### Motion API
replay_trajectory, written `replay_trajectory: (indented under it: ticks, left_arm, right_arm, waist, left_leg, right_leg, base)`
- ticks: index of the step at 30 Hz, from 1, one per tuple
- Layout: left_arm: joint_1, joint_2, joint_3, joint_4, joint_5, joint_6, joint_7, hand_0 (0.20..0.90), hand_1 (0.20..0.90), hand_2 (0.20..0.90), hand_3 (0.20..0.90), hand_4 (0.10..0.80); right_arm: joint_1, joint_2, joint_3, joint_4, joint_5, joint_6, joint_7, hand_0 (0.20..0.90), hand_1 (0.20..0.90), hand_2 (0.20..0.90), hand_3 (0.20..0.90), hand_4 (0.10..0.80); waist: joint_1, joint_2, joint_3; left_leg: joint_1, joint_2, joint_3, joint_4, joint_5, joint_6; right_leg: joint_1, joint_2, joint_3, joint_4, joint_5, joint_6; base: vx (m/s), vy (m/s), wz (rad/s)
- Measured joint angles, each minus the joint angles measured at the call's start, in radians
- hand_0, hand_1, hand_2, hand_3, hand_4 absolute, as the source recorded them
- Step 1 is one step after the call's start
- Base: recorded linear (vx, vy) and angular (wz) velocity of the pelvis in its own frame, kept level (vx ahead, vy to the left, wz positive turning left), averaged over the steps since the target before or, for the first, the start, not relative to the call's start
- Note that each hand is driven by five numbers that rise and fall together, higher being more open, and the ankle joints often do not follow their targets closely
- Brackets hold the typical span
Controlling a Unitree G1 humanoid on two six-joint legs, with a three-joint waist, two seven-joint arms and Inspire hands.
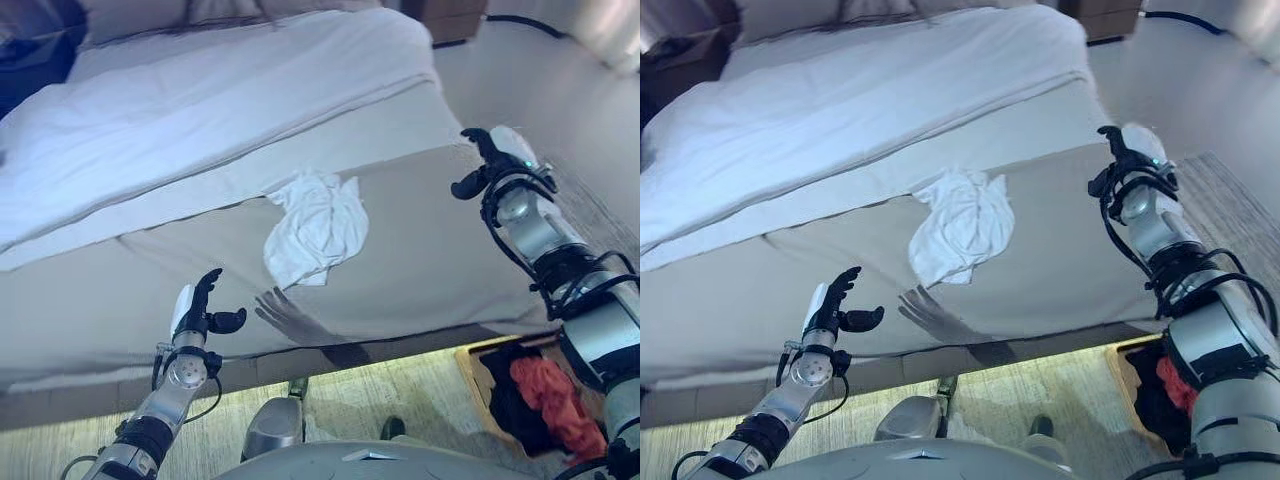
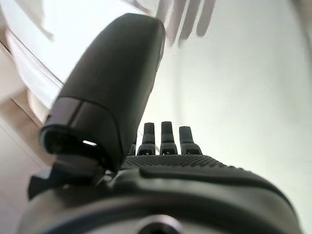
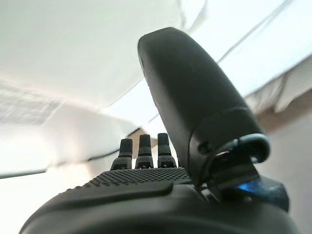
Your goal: Pick up the clothes from the bed and place them into the basket
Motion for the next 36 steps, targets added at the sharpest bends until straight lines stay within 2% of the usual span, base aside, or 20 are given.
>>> replay_trajectory:
  ticks: [3, 6, 12, 16, 19, 25, 27, 32, 35, 36]
  left_arm:
    - [-0.014, 0.007, -0.002, -0.001, -0.002, -0.007, 0.0, 0.9, 0.9, 0.9, 0.9, 0.8]
    - [-0.019, 0.029, -0.002, -0.007, -0.003, -0.021, 0.0, 0.9, 0.9, 0.9, 0.9, 0.8]
    - [-0.038, 0.047, -0.007, -0.074, -0.008, -0.023, 0.0, 0.9, 0.9, 0.9, 0.9, 0.8]
    - [-0.048, 0.047, -0.028, -0.141, -0.045, -0.049, 0.0, 0.9, 0.9, 0.9, 0.9, 0.8]
    - [-0.038, 0.054, -0.029, -0.221, -0.078, -0.077, 0.017, 0.9, 0.9, 0.9, 0.9, 0.8]
    - [-0.064, 0.061, -0.046, -0.312, -0.146, -0.113, 0.022, 0.9, 0.9, 0.9, 0.9, 0.8]
    - [-0.059, 0.068, -0.068, -0.324, -0.166, -0.137, 0.033, 0.9, 0.9, 0.9, 0.9, 0.8]
    - [-0.02, 0.079, -0.071, -0.36, -0.202, -0.16, 0.043, 0.9, 0.9, 0.9, 0.9, 0.8]
    - [-0.018, 0.084, -0.07, -0.379, -0.214, -0.17, 0.063, 0.9, 0.9, 0.9, 0.9, 0.8]
    - [-0.018, 0.088, -0.069, -0.395, -0.218, -0.172, 0.069, 0.9, 0.9, 0.9, 0.9, 0.8]
  right_arm:
    - [-0.016, 0.012, 0.022, 0.025, -0.001, 0.001, -0.01, 0.9, 0.9, 0.9, 0.9, 0.8]
    - [-0.074, 0.018, 0.036, 0.027, -0.004, 0.015, -0.013, 0.9, 0.9, 0.9, 0.9, 0.8]
    - [-0.234, 0.049, 0.067, 0.079, -0.038, 0.07, -0.014, 0.9, 0.9, 0.9, 0.9, 0.8]
    - [-0.252, 0.058, 0.115, 0.084, -0.038, 0.089, -0.012, 0.9, 0.9, 0.9, 0.9, 0.8]
    - [-0.271, 0.069, 0.118, 0.086, -0.038, 0.102, -0.014, 0.9, 0.9, 0.9, 0.9, 0.8]
    - [-0.322, 0.086, 0.128, 0.202, -0.04, 0.131, -0.023, 0.9, 0.9, 0.9, 0.9, 0.8]
    - [-0.327, 0.085, 0.133, 0.252, -0.04, 0.132, -0.023, 0.9, 0.9, 0.9, 0.9, 0.8]
    - [-0.392, 0.073, 0.15, 0.294, -0.054, 0.133, -0.034, 0.9, 0.9, 0.9, 0.9, 0.8]
    - [-0.456, 0.047, 0.154, 0.32, -0.057, 0.148, -0.003, 0.9, 0.9, 0.9, 0.9, 0.8]
    - [-0.477, 0.041, 0.154, 0.328, -0.057, 0.15, 0.007, 0.9, 0.9, 0.9, 0.9, 0.8]
  waist:
    - [0.056, 0.007, 0.068]
    - [0.093, 0.008, 0.158]
    - [0.155, 0.015, 0.296]
    - [0.186, 0.017, 0.318]
    - [0.19, 0.017, 0.318]
    - [0.187, 0.024, 0.321]
    - [0.187, 0.033, 0.324]
    - [0.18, 0.053, 0.329]
    - [0.182, 0.058, 0.329]
    - [0.184, 0.059, 0.329]
  left_leg:
    - [-0.013, -0.026, -0.027, 0.022, -0.014, -0.005]
    - [-0.053, -0.066, -0.044, 0.09, -0.06, -0.006]
    - [-0.194, -0.118, -0.058, 0.24, -0.078, 0.007]
    - [-0.287, -0.148, -0.067, 0.344, -0.108, 0.018]
    - [-0.376, -0.156, -0.073, 0.441, -0.14, 0.019]
    - [-0.566, -0.168, -0.082, 0.594, -0.173, 0.022]
    - [-0.615, -0.175, -0.086, 0.631, -0.185, 0.012]
    - [-0.737, -0.193, -0.09, 0.753, -0.208, 0.009]
    - [-0.802, -0.205, -0.094, 0.8, -0.217, 0.004]
    - [-0.826, -0.205, -0.095, 0.811, -0.223, -0.007]
  right_leg:
    - [-0.058, -0.046, -0.023, 0.165, -0.089, -0.001]
    - [-0.12, -0.1, -0.028, 0.311, -0.156, -0.005]
    - [-0.261, -0.162, -0.025, 0.5, -0.224, -0.013]
    - [-0.343, -0.2, -0.026, 0.607, -0.268, -0.027]
    - [-0.408, -0.203, -0.021, 0.67, -0.291, -0.029]
    - [-0.593, -0.216, 0.004, 0.829, -0.338, -0.056]
    - [-0.641, -0.22, 0.014, 0.873, -0.361, -0.069]
    - [-0.765, -0.233, 0.045, 1.001, -0.391, -0.073]
    - [-0.839, -0.235, 0.07, 1.07, -0.408, -0.088]
    - [-0.863, -0.236, 0.075, 1.088, -0.414, -0.096]
  base:
    - [-0.014, 0.036, 0.41]
    - [0.067, 0.012, 0.26]
    - [-0.048, 0.072, 0.19]
    - [-0.024, 0.066, 0.2]
    - [-0.047, 0.027, 0.07]
    - [-0.071, 0.055, 0.04]
    - [-0.062, 0.062, 0.07]
    - [-0.058, 0.039, 0.03]
    - [-0.062, -0.003, 0.09]
    - [-0.056, -0.013, 0.13]
